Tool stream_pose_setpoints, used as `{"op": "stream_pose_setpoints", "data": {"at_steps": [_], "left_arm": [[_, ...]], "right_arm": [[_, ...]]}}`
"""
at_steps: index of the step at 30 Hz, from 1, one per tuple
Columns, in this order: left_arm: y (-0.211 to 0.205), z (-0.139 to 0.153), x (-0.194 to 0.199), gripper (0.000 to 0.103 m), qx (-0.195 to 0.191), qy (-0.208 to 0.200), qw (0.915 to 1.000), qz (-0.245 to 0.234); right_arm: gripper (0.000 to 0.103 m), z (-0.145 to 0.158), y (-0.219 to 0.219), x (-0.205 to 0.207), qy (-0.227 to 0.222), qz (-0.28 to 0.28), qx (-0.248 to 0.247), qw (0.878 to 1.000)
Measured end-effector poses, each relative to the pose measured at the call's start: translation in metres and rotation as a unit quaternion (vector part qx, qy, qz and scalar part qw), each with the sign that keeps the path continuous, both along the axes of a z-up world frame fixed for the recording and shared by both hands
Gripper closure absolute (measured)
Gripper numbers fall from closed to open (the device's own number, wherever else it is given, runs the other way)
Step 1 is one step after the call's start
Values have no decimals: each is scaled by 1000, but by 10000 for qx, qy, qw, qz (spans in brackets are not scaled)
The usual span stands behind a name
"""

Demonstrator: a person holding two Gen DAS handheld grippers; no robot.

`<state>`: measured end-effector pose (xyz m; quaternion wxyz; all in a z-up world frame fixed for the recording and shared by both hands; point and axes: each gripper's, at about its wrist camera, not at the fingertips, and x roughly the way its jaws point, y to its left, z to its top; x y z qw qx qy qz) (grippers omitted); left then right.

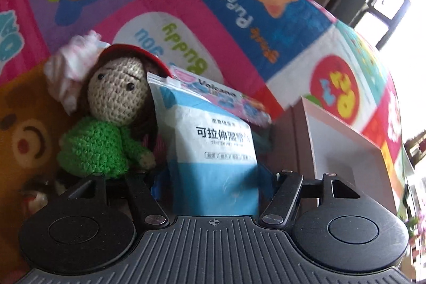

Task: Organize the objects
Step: 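Reach down and grasp the blue wet-wipes pack with the left gripper, then carry the wipes pack toward the pink box while right gripper grasps the bread loaf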

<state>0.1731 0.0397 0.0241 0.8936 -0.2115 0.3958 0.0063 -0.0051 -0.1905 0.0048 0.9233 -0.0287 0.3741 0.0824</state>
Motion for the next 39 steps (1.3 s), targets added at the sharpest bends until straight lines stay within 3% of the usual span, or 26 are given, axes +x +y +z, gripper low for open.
{"op": "stream_pose_setpoints", "data": {"at_steps": [3, 7, 12, 14, 16, 18, 19, 23, 26, 29, 32, 36, 39], "left_arm": [[-2, 0, 1, 38, 204, -66, 9996, -186], [2, 23, -27, 41, -122, -463, 9955, -813], [29, 74, -129, 41, -550, -1672, 9697, -1692], [51, 90, -171, 41, -334, -2094, 9630, -1661], [75, 97, -205, 41, 299, -2295, 9643, -1283], [96, 93, -224, 41, 908, -2123, 9695, -823], [106, 87, -230, 41, 1031, -1936, 9735, -642], [139, 55, -245, 41, 577, -1348, 9888, -284], [151, 41, -257, 41, 327, -1269, 9913, -159], [162, 35, -251, 41, 145, -1282, 9916, -96], [165, 29, -248, 41, 1, -1213, 9925, -139], [162, 14, -241, 41, -76, -1060, 9939, -292], [157, 2, -240, 41, -151, -938, 9949, -350]], "right_arm": [[0, 1, 0, 1, 8, -33, 42, 10000], [0, 1, 0, 1, 11, -78, 61, 9999], [0, 2, -7, 0, -102, -271, 395, 9988], [0, 4, -16, 1, -157, -404, 735, 9963], [0, 4, -18, 3, -161, -454, 837, 9953], [0, 5, -8, 9, -89, -328, 599, 9976], [0, 7, 0, 11, -40, -123, 478, 9988], [0, 27, 41, 12, -300, 775, 610, 9947], [0, 48, 84, 16, -694, 1472, 528, 9853], [1, 58, 123, 35, -943, 1700, 256, 9806], [15, 60, 151, 64, -881, 1687, 122, 9816], [24, 48, 175, 101, -679, 1696, -186, 9830], [49, 34, 181, 105, -264, 1927, -319, 9804]]}}
